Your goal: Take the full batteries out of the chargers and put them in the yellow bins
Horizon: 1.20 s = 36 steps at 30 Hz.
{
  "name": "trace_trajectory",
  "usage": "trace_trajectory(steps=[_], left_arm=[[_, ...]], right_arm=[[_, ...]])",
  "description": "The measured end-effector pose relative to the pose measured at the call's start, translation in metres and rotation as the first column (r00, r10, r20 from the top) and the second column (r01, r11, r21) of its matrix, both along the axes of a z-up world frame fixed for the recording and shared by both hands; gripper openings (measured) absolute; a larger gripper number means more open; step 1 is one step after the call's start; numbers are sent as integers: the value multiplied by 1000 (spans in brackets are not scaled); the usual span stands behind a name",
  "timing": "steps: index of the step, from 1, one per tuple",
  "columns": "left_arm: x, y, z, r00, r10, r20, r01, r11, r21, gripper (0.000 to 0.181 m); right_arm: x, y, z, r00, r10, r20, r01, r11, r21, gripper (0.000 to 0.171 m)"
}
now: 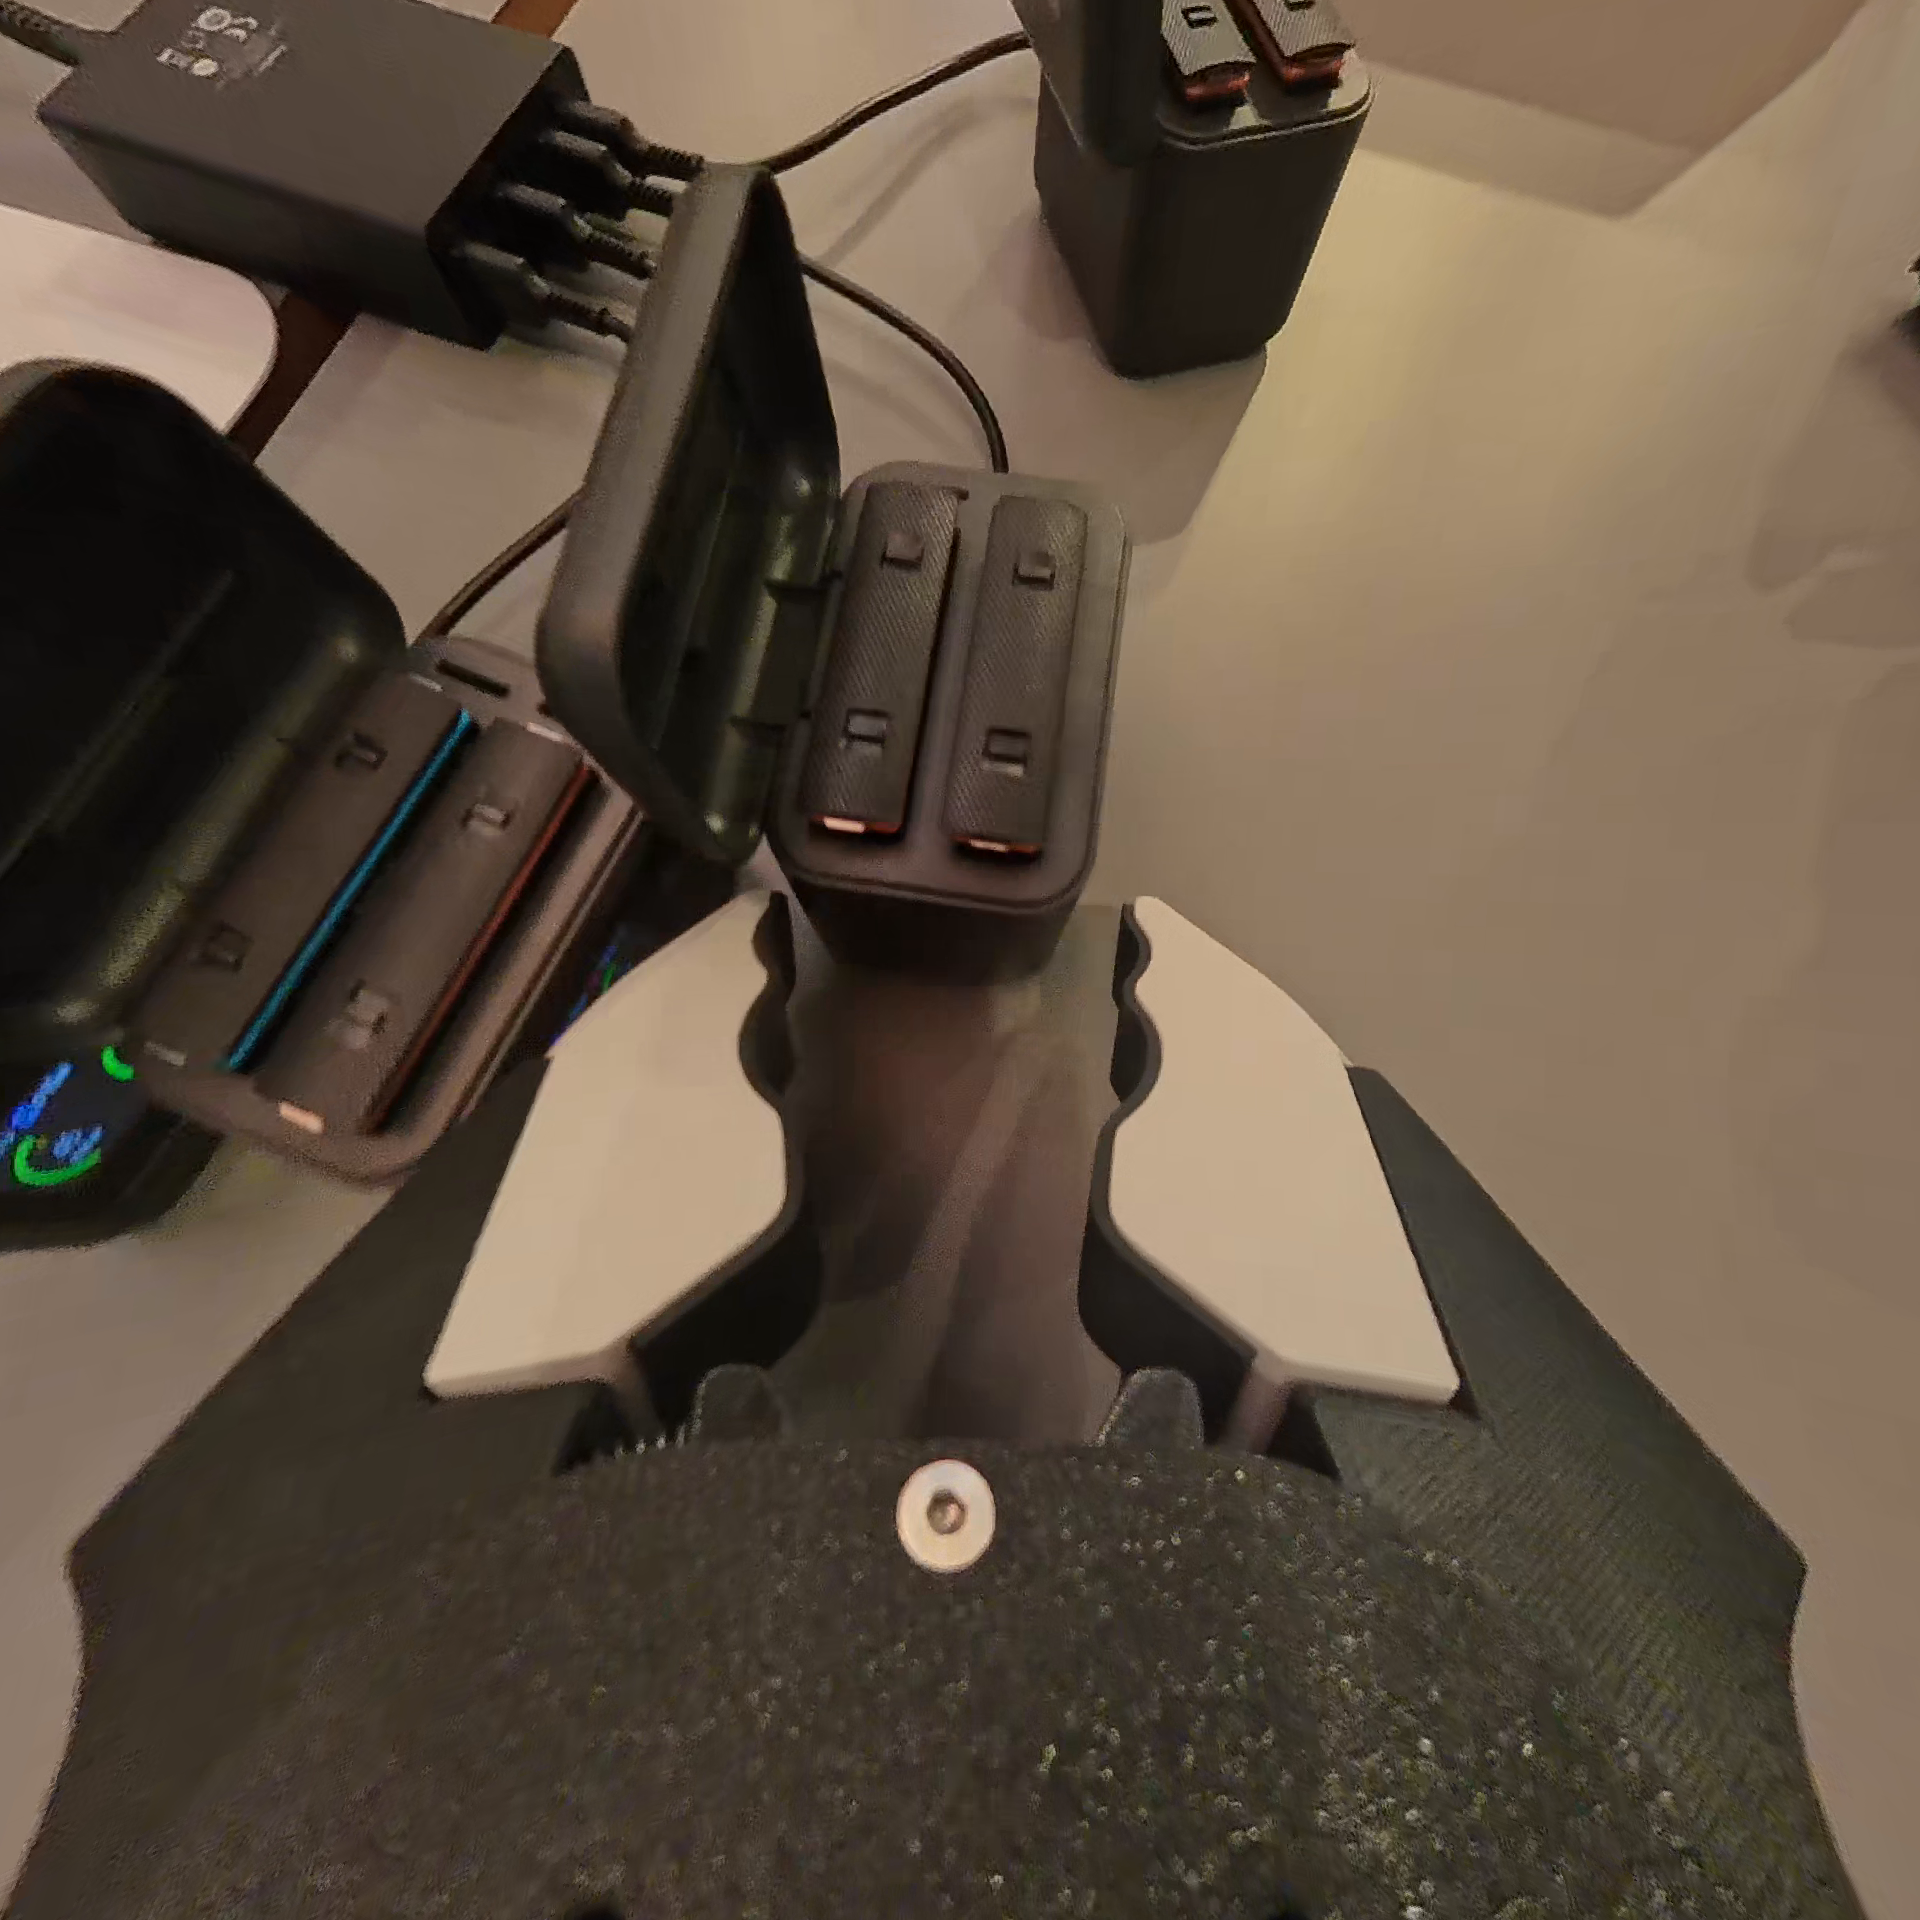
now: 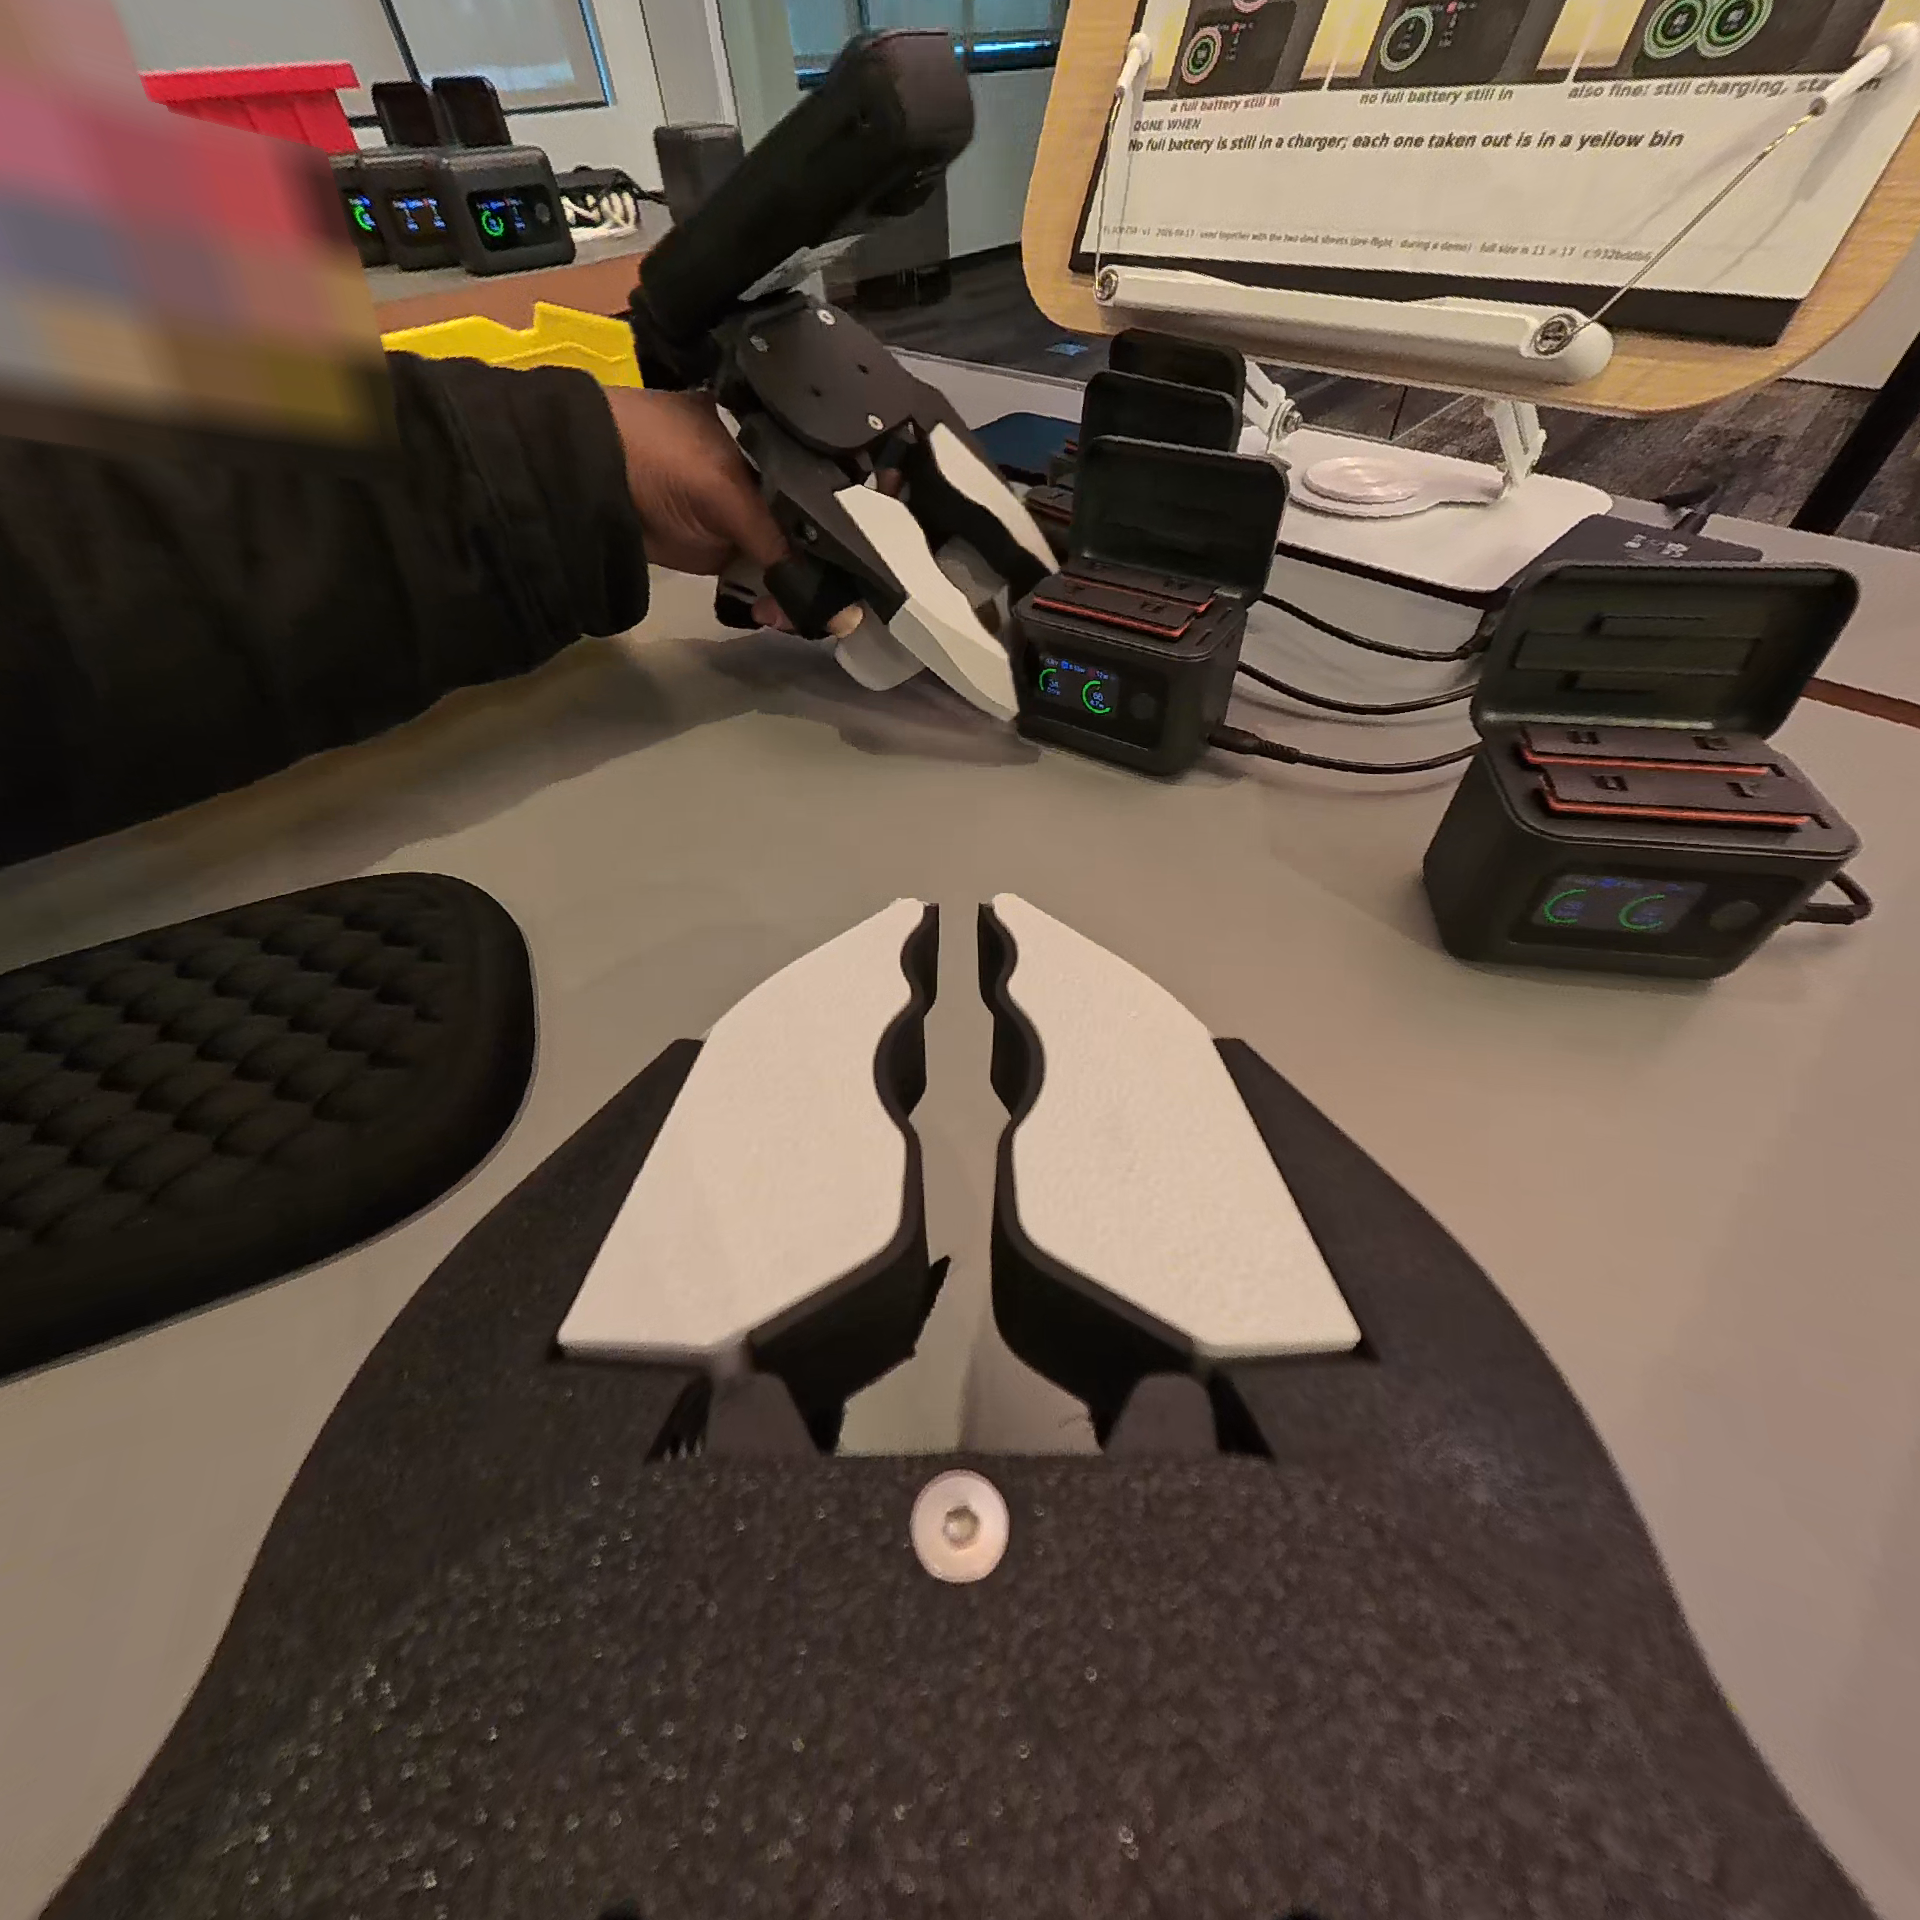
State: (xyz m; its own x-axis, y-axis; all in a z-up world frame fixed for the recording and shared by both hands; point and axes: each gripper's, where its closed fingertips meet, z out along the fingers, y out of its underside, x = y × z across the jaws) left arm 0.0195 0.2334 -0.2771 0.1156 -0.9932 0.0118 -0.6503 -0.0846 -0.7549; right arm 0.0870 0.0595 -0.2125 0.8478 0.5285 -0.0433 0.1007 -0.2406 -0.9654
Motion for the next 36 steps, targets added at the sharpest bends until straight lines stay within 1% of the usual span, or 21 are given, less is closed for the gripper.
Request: trace_trajectory(steps=[3,6,9,12,16,19,24,27,29,36], left_arm=[[-15,-2,4,995,100,-5,-100,994,30,61],[-28,-8,17,962,267,58,-270,961,58,46],[-31,-33,25,923,366,117,-377,922,86,30],[-28,-61,29,891,440,110,-452,880,147,17],[-17,-94,32,849,516,111,-528,837,143,0],[-5,-114,29,841,532,100,-541,832,121,0],[8,-136,28,803,583,126,-595,798,96,0],[4,-132,26,751,648,128,-660,737,145,0],[-1,-128,27,724,677,133,-690,708,152,0],[-5,-126,25,708,694,131,-706,694,140,0]], right_arm=[[0,0,0,1000,-3,0,3,1000,2,7],[1,0,1,1000,-4,0,4,1000,3,7],[0,0,0,1000,-4,8,3,1000,3,7],[0,0,-1,1000,-4,16,4,1000,6,7],[0,0,1,1000,-8,17,8,1000,13,7],[0,0,1,1000,-11,19,11,1000,15,7],[1,0,1,1000,-15,13,15,1000,11,10],[1,0,1,1000,-15,17,14,1000,13,10],[1,0,1,1000,-18,24,17,1000,16,10],[2,2,-3,999,-29,39,28,1000,12,10]])
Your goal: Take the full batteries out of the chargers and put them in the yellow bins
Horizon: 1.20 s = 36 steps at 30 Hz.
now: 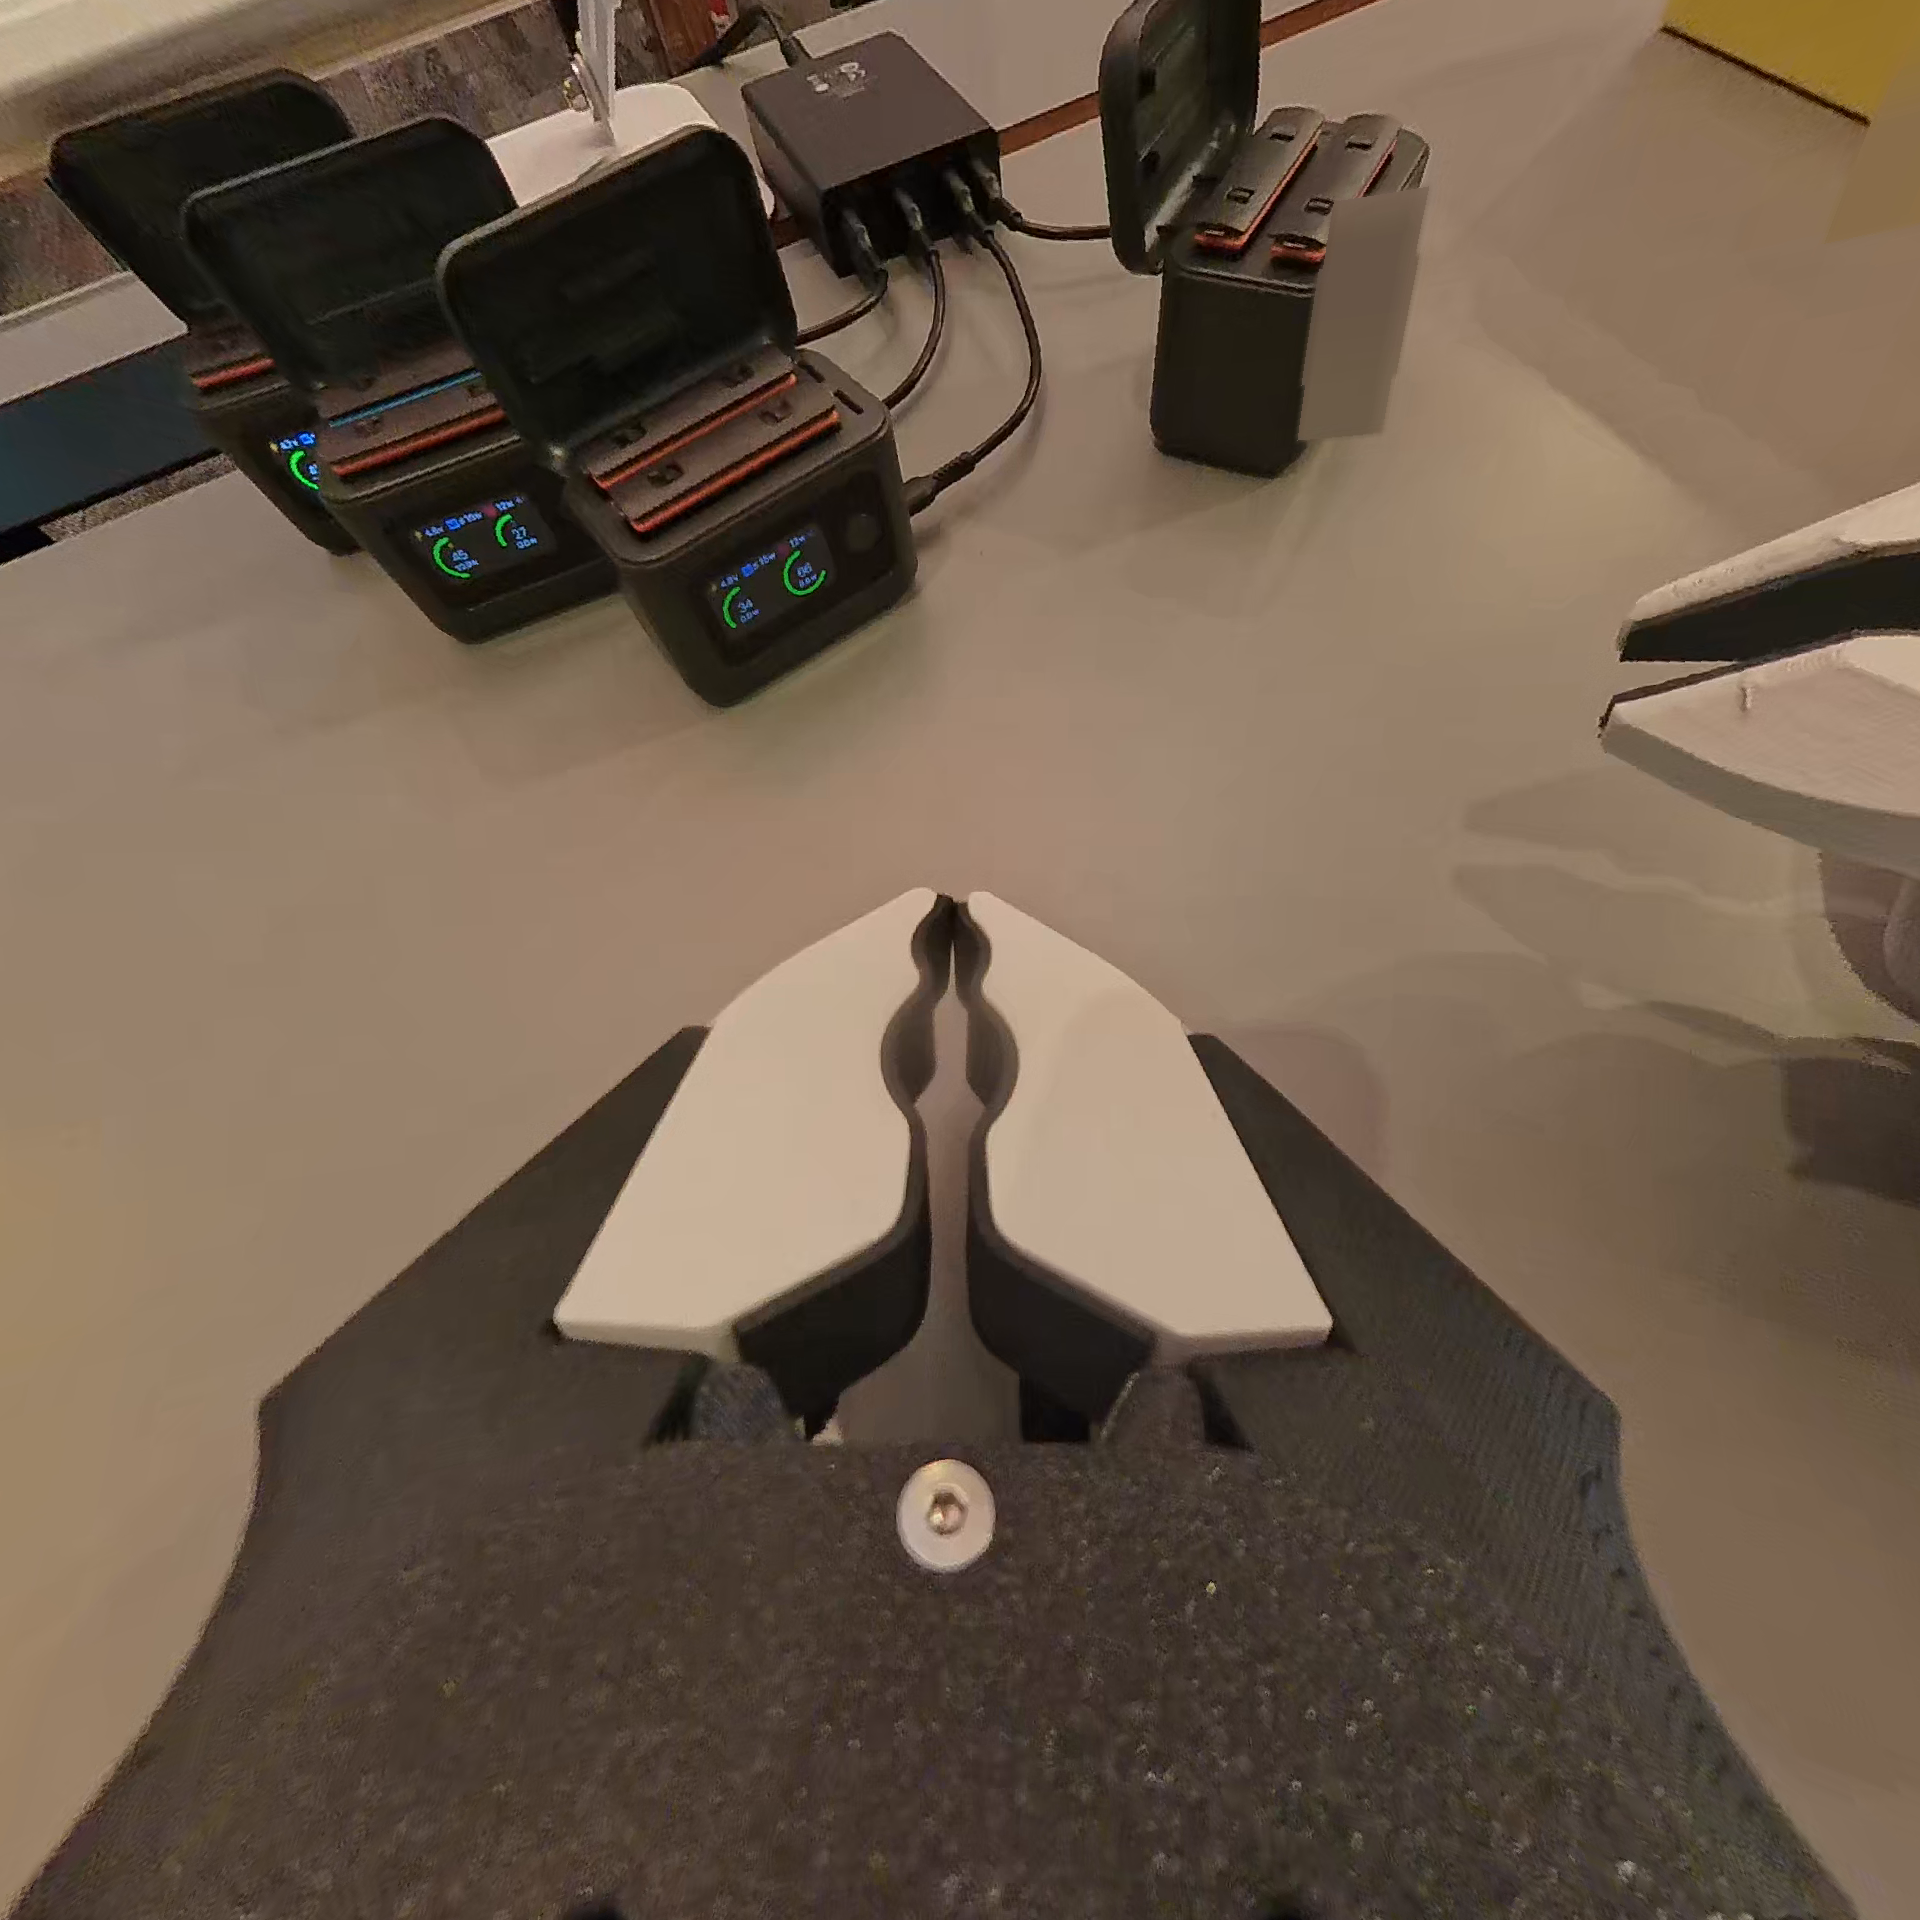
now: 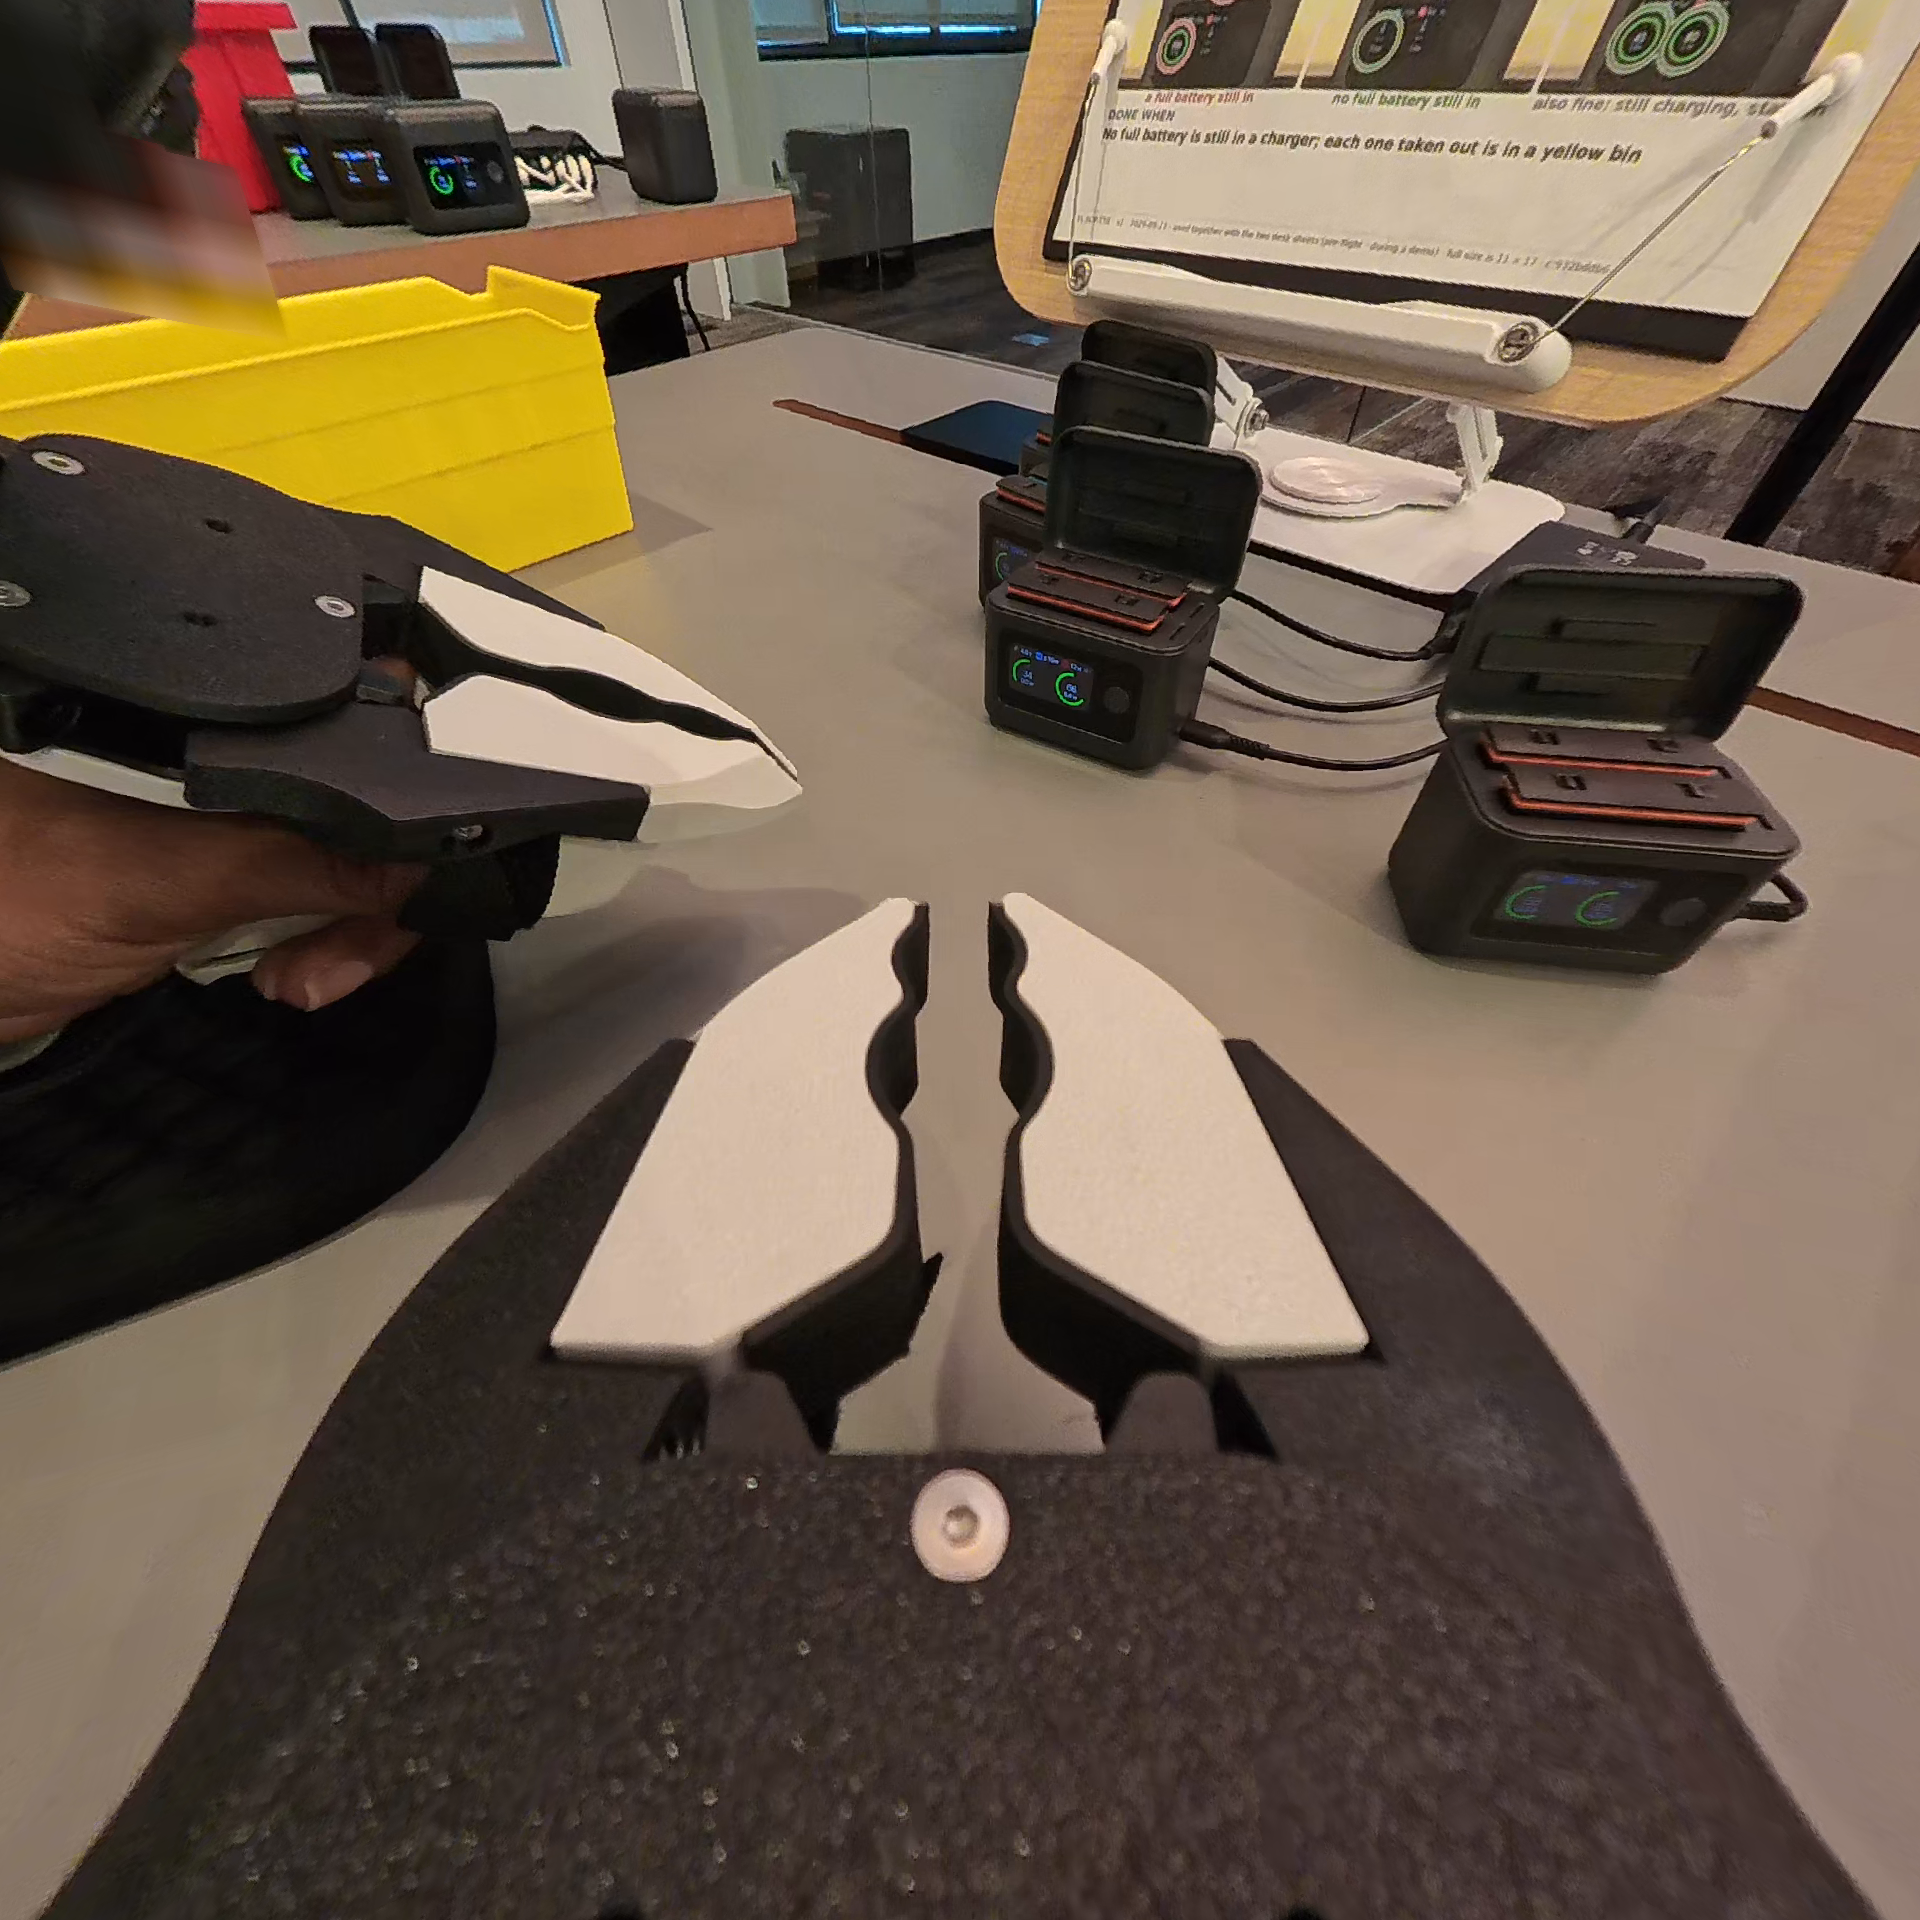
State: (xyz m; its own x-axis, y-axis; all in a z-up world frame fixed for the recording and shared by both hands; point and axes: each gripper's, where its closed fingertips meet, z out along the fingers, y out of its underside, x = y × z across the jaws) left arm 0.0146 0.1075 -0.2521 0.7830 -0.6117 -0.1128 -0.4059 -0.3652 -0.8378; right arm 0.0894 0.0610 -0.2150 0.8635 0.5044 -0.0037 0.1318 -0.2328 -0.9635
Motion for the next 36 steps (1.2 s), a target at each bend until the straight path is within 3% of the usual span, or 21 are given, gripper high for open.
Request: trace_trajectory(steps=[13,18,21,26,31,36], left_arm=[[2,-2,6,998,-27,55,26,1000,10,0],[0,-5,21,984,-57,171,52,998,35,2],[1,-13,34,958,-139,250,127,990,63,12],[-8,-13,48,936,-183,300,149,980,133,17],[-12,-11,48,930,-186,317,154,980,124,17],[-10,-13,46,926,-208,315,178,977,120,14]], right_arm=[[8,1,9,999,-22,29,21,1000,20,14],[53,19,34,947,-52,316,32,997,68,49],[84,45,19,892,32,452,-18,999,-36,88],[110,100,-20,870,124,477,-29,979,-200,118],[108,137,-58,867,188,461,-40,949,-313,120],[113,159,-65,902,85,422,55,950,-308,98]])
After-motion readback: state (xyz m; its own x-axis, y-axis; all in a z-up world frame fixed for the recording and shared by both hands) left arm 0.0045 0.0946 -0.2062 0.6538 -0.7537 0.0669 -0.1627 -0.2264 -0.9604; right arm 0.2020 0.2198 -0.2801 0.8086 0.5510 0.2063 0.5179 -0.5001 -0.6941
